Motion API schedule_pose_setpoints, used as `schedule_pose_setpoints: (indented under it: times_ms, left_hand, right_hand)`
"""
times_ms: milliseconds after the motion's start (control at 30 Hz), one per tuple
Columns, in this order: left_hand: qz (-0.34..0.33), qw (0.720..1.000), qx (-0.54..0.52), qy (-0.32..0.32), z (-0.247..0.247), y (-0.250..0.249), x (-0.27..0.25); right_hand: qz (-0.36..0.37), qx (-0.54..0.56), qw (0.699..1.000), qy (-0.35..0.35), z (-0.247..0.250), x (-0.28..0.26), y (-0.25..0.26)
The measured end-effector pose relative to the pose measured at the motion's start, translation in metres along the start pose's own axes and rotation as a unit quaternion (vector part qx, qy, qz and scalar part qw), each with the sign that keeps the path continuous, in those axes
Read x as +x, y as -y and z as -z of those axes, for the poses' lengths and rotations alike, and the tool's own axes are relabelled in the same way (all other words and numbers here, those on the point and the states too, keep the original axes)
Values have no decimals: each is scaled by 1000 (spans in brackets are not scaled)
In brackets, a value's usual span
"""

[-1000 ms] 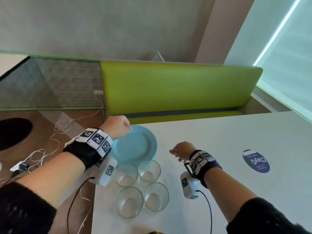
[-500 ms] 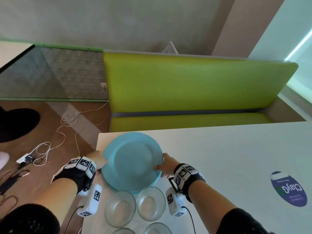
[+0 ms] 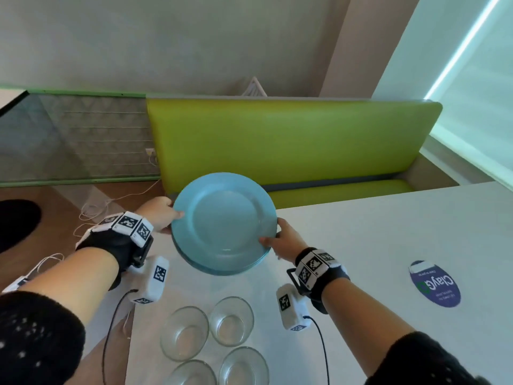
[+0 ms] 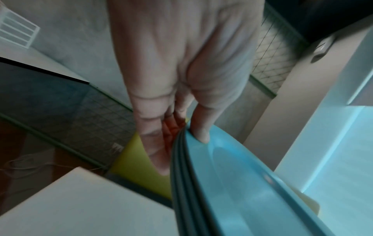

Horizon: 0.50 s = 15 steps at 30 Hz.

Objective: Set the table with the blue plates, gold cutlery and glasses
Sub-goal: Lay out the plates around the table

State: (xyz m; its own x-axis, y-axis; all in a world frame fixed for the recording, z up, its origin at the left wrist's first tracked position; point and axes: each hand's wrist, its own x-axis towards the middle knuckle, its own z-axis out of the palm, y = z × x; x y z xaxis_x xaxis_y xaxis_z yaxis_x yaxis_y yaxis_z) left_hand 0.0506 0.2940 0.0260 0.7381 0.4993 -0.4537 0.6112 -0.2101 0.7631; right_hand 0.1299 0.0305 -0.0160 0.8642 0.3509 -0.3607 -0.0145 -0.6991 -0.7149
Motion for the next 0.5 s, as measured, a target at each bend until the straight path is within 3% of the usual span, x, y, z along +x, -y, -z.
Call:
schedule_pose_setpoints:
  times_ms: [233,500]
  left_hand:
    - [-84,992,-87,32,-20,-55,-63]
    - [-132,983,-90,86,-80,-64,-123]
  right_hand:
    - [-4,132,988,-84,62,-97,10]
    - [-39,218,958,-181,94,-212,-23]
